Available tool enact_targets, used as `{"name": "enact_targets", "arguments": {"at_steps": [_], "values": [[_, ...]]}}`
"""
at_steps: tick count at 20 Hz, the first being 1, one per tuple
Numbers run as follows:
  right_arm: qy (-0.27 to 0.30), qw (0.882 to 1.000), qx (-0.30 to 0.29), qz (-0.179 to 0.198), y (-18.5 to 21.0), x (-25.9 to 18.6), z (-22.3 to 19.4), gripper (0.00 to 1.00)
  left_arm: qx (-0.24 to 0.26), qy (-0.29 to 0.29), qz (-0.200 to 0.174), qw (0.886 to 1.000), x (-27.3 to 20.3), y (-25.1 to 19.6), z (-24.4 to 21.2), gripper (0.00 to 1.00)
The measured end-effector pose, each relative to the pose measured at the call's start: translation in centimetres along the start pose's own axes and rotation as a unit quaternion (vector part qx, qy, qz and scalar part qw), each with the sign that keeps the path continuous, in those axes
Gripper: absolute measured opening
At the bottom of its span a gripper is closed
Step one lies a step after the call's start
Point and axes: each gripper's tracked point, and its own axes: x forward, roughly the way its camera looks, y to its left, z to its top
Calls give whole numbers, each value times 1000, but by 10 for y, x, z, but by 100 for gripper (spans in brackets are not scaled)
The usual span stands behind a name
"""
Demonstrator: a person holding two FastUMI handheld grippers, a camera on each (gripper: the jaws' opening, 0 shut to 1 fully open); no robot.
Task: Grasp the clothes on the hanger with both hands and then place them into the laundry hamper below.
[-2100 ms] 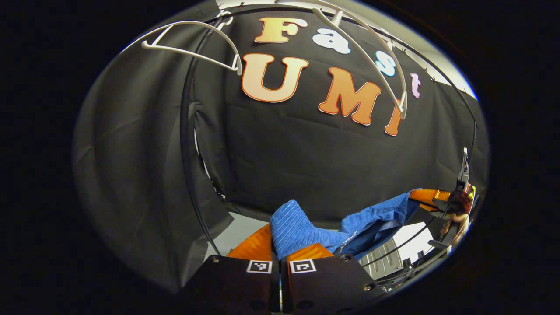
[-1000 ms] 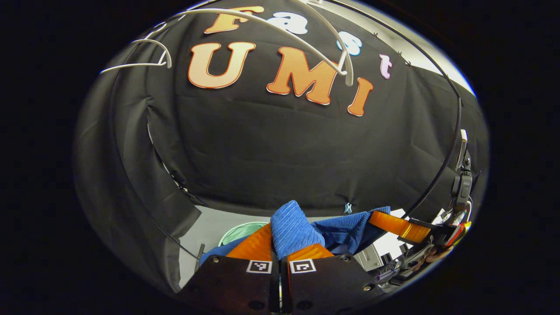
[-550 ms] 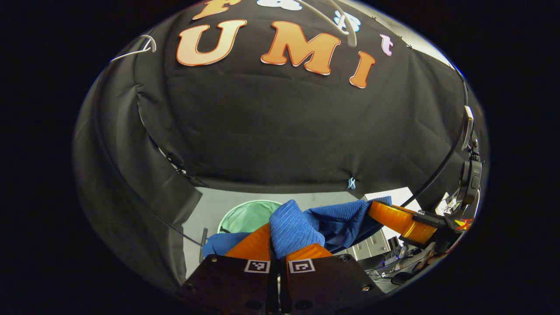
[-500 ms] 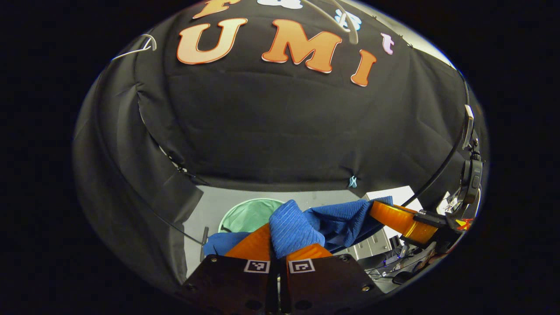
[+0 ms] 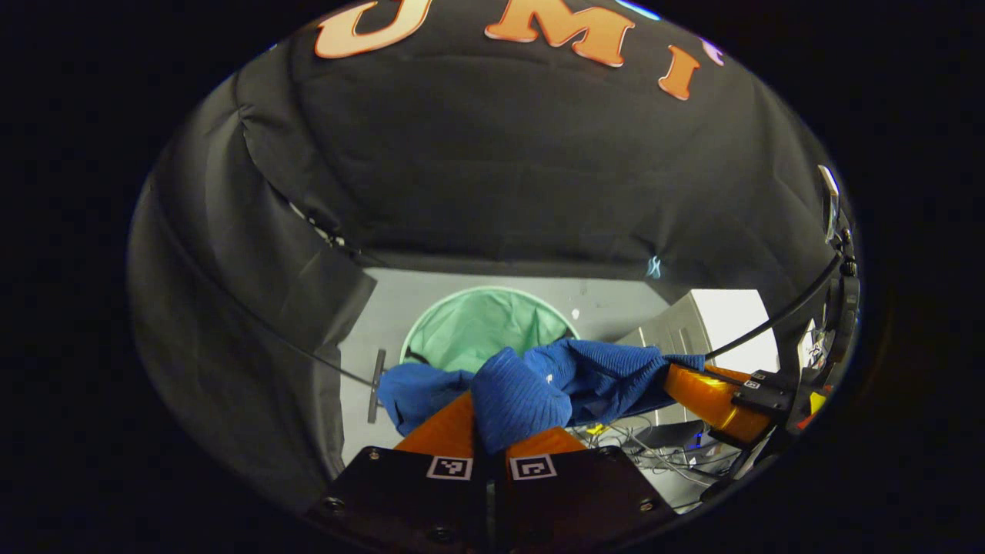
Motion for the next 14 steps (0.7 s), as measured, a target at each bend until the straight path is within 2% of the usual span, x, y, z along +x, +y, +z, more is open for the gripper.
{"name": "enact_targets", "arguments": {"at_steps": [2, 5, 8, 9, 10, 11, 12, 14], "values": [[24, 1000, 2, -3, 3, 17, -12, 8, -6, 31, 7, 999, 13, 4, -13, 5], [34, 999, -5, -9, 4, 28, -24, 9, 2, 43, 17, 999, 8, 8, -13, 6], [30, 1000, 5, -6, 5, 27, -27, 11, 3, 46, 11, 999, 12, 6, -22, 13], [27, 1000, 13, -1, 9, 26, -27, 29, 1, 44, 11, 999, 11, 6, -21, 21], [23, 1000, 17, 1, 10, 24, -23, 42, -1, 42, 14, 999, 8, 9, -18, 21], [16, 1000, 18, -2, 8, 24, -19, 55, -2, 39, 15, 999, 7, 12, -17, 37], [8, 1000, 18, -5, 7, 21, -14, 54, -2, 36, 14, 999, 4, 15, -19, 53], [-8, 1000, 14, -7, 6, 12, -8, 67, -3, 29, 18, 999, 1, 16, -16, 85]]}}
